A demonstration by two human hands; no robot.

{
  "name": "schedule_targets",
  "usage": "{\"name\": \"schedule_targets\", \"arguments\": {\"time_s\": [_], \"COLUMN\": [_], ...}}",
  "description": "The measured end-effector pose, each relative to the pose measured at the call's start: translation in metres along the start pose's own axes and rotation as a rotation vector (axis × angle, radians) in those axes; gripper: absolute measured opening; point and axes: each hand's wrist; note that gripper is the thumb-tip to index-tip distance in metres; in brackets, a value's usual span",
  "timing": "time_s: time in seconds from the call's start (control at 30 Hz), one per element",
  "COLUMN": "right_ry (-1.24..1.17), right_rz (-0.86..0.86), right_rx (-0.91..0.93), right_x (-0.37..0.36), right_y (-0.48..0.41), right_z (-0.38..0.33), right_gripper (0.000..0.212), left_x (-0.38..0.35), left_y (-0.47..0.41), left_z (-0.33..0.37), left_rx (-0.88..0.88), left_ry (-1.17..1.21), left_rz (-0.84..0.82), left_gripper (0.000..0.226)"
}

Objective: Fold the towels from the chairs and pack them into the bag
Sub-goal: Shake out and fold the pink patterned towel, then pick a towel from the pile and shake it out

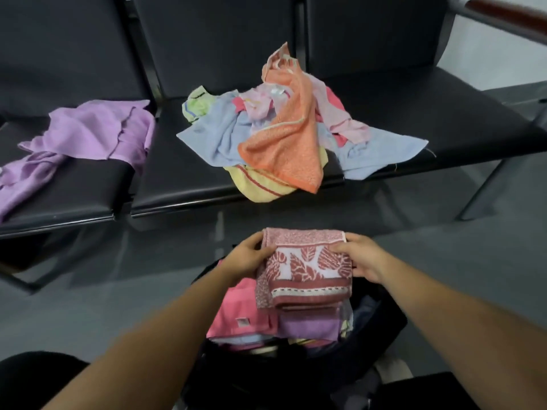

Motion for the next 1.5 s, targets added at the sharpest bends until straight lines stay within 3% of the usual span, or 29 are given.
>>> {"name": "schedule_targets", "arguments": {"time_s": [0.13,0.27,0.47,0.6,0.73,0.87,1.0,1.17,1.37,1.5], "right_ry": [0.1,0.142,0.236,0.19,0.509,0.662,0.558,0.446,0.606,0.738], "right_rz": [0.046,0.165,0.196,0.302,0.182,0.129,0.129,-0.006,0.174,0.223], "right_rx": [-0.166,-0.216,-0.23,-0.089,-0.119,-0.001,0.146,0.272,0.409,0.506], "right_x": [-0.004,-0.016,-0.024,-0.026,-0.019,-0.014,-0.012,-0.014,-0.013,-0.005], "right_y": [-0.016,-0.022,-0.03,-0.036,-0.027,-0.027,-0.042,-0.035,-0.051,-0.07], "right_z": [0.035,0.071,0.108,0.103,0.1,0.055,-0.024,-0.137,-0.221,-0.231], "right_gripper": [0.016,0.015,0.014,0.015,0.029,0.016,0.026,0.008,0.02,0.009], "left_x": [-0.021,-0.042,-0.061,-0.074,-0.076,-0.056,-0.018,0.032,0.066,0.057], "left_y": [-0.021,-0.047,-0.067,-0.064,-0.054,-0.048,-0.04,-0.016,-0.004,-0.027], "left_z": [-0.037,-0.073,-0.111,-0.104,-0.096,-0.063,0.003,0.104,0.176,0.19], "left_rx": [0.134,0.222,0.271,0.241,0.221,0.099,-0.027,-0.237,-0.341,-0.416], "left_ry": [-0.039,-0.017,-0.144,0.107,-0.053,-0.237,-0.251,-0.216,-0.31,-0.46], "left_rz": [-0.022,0.045,0.084,0.169,0.236,0.412,0.435,0.408,0.518,0.567], "left_gripper": [0.033,0.057,0.033,0.028,0.028,0.02,0.013,0.007,0.009,0.013]}}
Point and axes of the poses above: each hand's wrist, its own y-axis away from the middle knuckle, its own x-axis out of the back of the hand, z = x × y, and after that the axes turned 11 degrees about x, right-handed
